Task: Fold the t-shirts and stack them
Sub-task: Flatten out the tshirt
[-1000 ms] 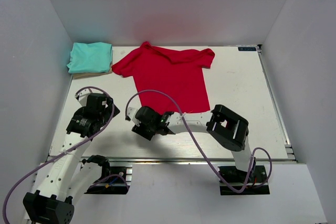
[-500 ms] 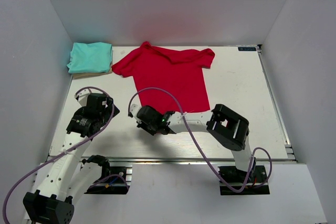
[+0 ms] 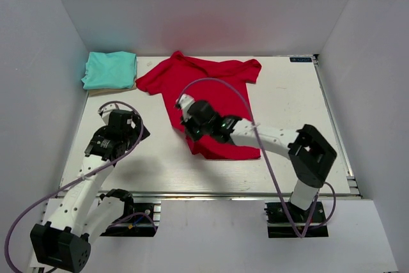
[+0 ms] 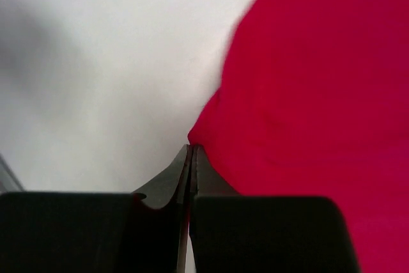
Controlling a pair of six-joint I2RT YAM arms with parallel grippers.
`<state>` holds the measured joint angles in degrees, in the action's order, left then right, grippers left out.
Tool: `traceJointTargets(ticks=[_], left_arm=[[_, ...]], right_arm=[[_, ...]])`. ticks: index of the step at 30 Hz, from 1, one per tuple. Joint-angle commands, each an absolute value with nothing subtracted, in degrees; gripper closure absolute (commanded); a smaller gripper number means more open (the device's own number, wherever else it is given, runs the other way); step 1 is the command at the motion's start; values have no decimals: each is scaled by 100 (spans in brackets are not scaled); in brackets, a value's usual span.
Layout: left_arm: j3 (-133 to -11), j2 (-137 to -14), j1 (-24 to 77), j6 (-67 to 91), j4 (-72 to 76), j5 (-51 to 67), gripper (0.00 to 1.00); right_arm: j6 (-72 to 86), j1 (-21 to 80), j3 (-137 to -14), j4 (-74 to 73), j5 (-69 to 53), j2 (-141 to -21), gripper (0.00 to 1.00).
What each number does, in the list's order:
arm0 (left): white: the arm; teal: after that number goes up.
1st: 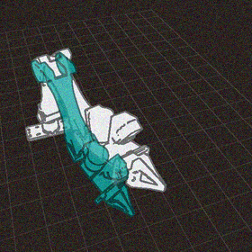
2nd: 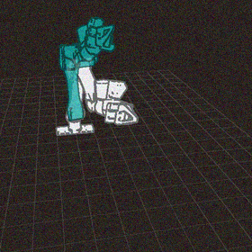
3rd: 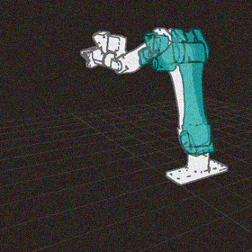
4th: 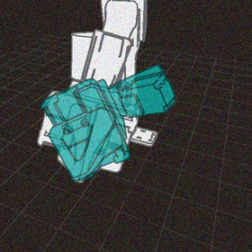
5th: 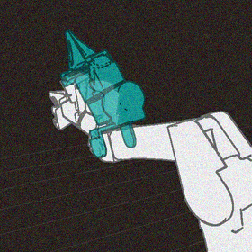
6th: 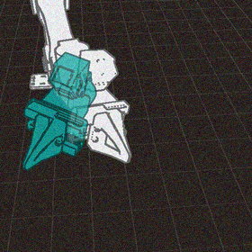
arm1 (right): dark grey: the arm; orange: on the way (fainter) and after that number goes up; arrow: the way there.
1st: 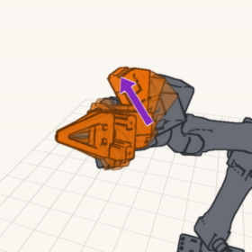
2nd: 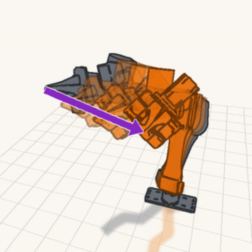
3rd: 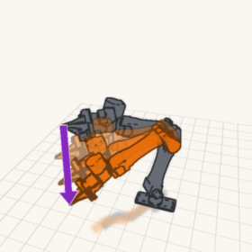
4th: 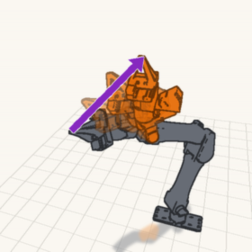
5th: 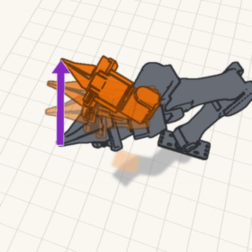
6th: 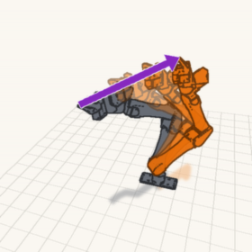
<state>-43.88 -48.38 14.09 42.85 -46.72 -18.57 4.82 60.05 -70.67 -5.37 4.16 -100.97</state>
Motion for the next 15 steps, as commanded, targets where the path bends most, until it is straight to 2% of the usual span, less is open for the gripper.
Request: traceJointTargets(ticks=[1, 6, 12, 15], left_arm=[[-4359, -5070, 1397, 3824, -4124, -1425, 0], [-4499, -5947, 1503, 3402, -3605, -827, 0], [-4929, -7153, 1556, 2506, -2699, 640, 0], [-5246, -7663, 1757, 2110, -2584, 1143, 0]], right_arm=[[1115, 5354, -6847, -492, 159, -9791, 100], [1291, 4527, -6619, -624, -219, -9940, 100], [1397, 3710, -6811, -746, -773, -10379, 100], [1275, 3560, -6996, -800, -1344, -10538, 65]])
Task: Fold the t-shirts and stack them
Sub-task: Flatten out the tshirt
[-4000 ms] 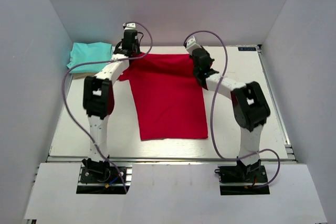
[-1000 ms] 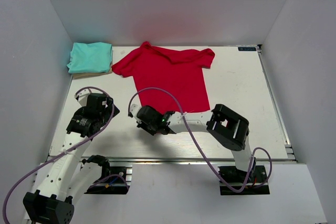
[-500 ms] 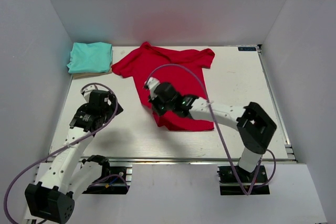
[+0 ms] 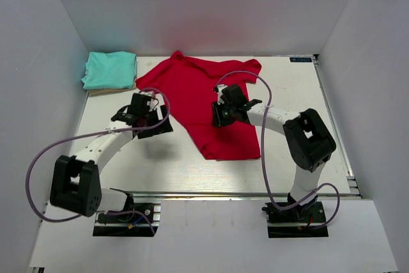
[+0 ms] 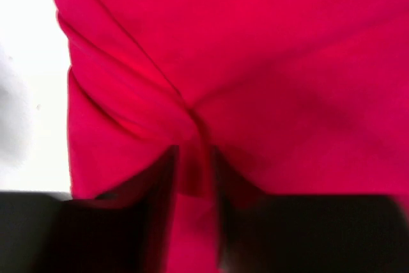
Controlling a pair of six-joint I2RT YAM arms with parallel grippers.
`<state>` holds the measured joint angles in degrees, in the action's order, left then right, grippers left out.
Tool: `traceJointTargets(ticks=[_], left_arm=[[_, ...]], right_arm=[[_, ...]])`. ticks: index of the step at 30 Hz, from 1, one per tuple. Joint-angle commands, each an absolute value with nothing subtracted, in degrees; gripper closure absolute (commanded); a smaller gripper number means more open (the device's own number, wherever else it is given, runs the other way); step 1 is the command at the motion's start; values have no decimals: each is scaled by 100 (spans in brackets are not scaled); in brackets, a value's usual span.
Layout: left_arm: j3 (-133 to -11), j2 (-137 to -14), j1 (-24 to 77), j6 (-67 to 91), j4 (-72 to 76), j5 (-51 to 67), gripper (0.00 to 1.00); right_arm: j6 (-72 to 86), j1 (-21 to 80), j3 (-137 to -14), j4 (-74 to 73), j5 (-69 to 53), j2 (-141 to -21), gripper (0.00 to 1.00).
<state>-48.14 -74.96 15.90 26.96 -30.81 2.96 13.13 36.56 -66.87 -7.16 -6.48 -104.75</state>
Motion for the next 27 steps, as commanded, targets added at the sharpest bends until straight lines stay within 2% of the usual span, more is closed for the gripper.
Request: traceJointTargets(ticks=[1, 2, 5, 7, 13, 17, 20, 25, 27], left_arm=[[-5299, -7725, 1871, 2040, -2584, 1273, 0], [-5300, -7726, 1942, 1839, -2532, 1370, 0], [-5361, -7787, 2258, 1591, -2269, 1643, 0], [-5361, -7892, 2451, 1468, -2215, 1714, 0], [-5589, -8507, 3330, 1257, -2285, 1451, 0], [-5835, -8894, 3726, 1195, -2443, 969, 2], [-5836, -9052, 3875, 1195, -2496, 547, 6], [-5836, -9272, 4052, 1406, -2199, 195, 21], [-5731, -9272, 4104, 1459, -2022, 193, 21]], right_arm=[[1283, 3507, -7013, -800, -1449, -10468, 54], [1275, 3472, -7005, -800, -1520, -10424, 41], [1423, 3349, -6891, -826, -995, -10099, 19], [1520, 3253, -6838, -905, -714, -9897, 12], [1995, 2892, -6092, -1388, -132, -9229, 12], [1839, 2786, -5538, -1591, -587, -8747, 17], [1766, 2812, -5247, -1801, -440, -8736, 21], [1880, 2804, -4896, -1487, -457, -8851, 33], [1968, 2786, -4711, -1310, -440, -8859, 37]])
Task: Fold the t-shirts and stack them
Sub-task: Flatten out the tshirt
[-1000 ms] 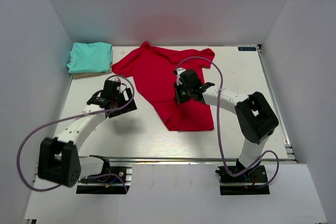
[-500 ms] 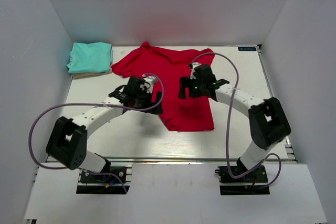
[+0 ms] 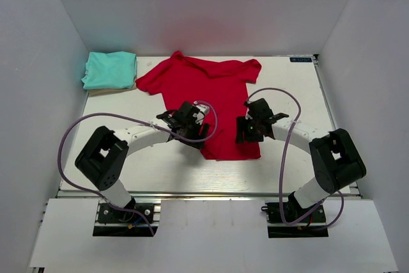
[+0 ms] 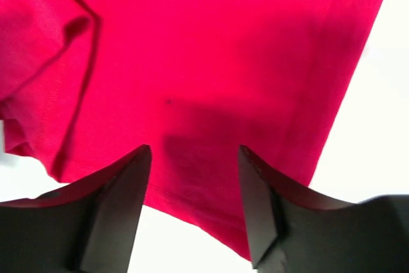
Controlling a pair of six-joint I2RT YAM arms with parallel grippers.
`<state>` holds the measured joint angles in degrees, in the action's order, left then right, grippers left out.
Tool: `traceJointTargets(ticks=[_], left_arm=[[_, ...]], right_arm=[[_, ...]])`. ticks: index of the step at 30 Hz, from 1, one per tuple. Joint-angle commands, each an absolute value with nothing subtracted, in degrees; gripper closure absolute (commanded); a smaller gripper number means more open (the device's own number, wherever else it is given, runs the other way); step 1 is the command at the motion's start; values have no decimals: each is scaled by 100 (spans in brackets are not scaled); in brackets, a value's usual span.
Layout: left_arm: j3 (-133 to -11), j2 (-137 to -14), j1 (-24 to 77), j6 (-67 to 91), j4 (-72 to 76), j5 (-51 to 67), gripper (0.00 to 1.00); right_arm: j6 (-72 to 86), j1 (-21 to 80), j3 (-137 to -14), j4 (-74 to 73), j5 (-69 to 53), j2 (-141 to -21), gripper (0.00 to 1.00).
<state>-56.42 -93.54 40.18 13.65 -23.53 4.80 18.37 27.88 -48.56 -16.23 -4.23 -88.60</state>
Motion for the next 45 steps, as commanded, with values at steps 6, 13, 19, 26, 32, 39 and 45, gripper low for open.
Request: traceJointTargets(ticks=[6, 13, 19, 26, 32, 39, 45], left_arm=[[-5730, -9404, 4219, 1433, -1863, 141, 28], [-5686, -9466, 4395, 1310, -1942, -184, 36], [-5687, -9518, 4447, 1380, -2074, -570, 58], [-6239, -9590, 4447, 1757, -2881, -1212, 100], [-6425, -9036, 4447, 2899, -4946, -2407, 100], [-6802, -9087, 4342, 4445, -7301, -3049, 100], [-7022, -8912, 4342, 4896, -8077, -3393, 100]], right_arm=[[2153, 2777, -4562, -1336, -123, -9026, 47], [2346, 2716, -4456, -1362, -18, -9149, 50], [2470, 2672, -4360, -1310, -26, -9149, 52], [2593, 2602, -4272, -1318, -26, -9132, 54], [2769, 2505, -4350, -1563, 290, -9263, 66], [2944, 2400, -4325, -1960, 720, -9466, 70], [2979, 2338, -4316, -2091, 835, -9448, 70]])
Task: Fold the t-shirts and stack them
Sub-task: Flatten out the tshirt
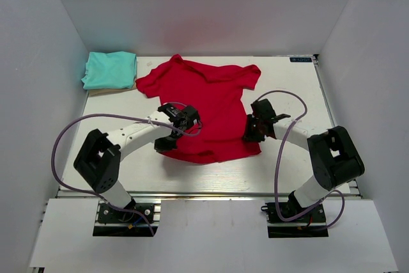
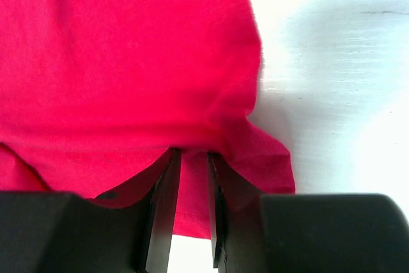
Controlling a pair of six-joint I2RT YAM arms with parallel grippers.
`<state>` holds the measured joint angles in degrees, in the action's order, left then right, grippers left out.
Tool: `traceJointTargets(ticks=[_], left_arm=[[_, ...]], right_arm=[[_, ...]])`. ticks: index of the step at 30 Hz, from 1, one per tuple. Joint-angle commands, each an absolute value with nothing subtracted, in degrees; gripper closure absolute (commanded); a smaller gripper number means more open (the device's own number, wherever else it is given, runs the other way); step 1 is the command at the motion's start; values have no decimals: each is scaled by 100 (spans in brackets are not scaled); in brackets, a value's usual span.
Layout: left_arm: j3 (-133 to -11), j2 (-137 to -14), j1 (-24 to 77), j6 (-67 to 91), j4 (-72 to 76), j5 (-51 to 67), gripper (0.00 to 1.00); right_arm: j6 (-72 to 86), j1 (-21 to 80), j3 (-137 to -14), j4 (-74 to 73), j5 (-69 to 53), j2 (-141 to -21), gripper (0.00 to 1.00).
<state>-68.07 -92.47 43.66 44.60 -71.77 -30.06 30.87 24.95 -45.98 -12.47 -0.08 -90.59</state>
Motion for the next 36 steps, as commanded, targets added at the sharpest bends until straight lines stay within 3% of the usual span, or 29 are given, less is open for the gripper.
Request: traceJointTargets(ticks=[1, 9, 19, 24, 28, 29, 31, 32, 34, 36], left_arm=[[-7022, -8860, 4290, 4835, -8077, -3453, 100], [-6866, -8027, 4166, 4456, -8077, -2893, 100], [-4958, -7753, 4351, 4008, -7778, -99, 100], [-5009, -7523, 4351, 3894, -7936, -209, 100], [-5062, -7900, 4351, 3911, -8068, -413, 73], [-5115, -8067, 4351, 3911, -8068, -361, 42], [-5264, -8130, 4351, 3858, -8068, -360, 25], [-5508, -8130, 4351, 3702, -8016, -360, 9], [-5791, -7929, 4351, 3525, -7806, -98, 0], [-6081, -7692, 4351, 3156, -7218, 323, 0]], right_arm=[[2979, 2329, -4315, -2100, 852, -9466, 70], [2962, 2276, -4315, -2250, 888, -9431, 72], [2821, 2276, -4473, -2382, 695, -9536, 72], [2830, 2294, -4421, -2356, 677, -9510, 70], [2830, 2294, -4403, -2373, 800, -9413, 65], [2813, 2303, -4403, -2382, 817, -9361, 60], [2682, 2329, -4403, -2347, 826, -9273, 52], [2655, 2329, -4412, -2329, 757, -9177, 45], [2541, 2320, -4421, -2329, 764, -8914, 40], [2540, 2311, -4421, -2469, 992, -8798, 37]])
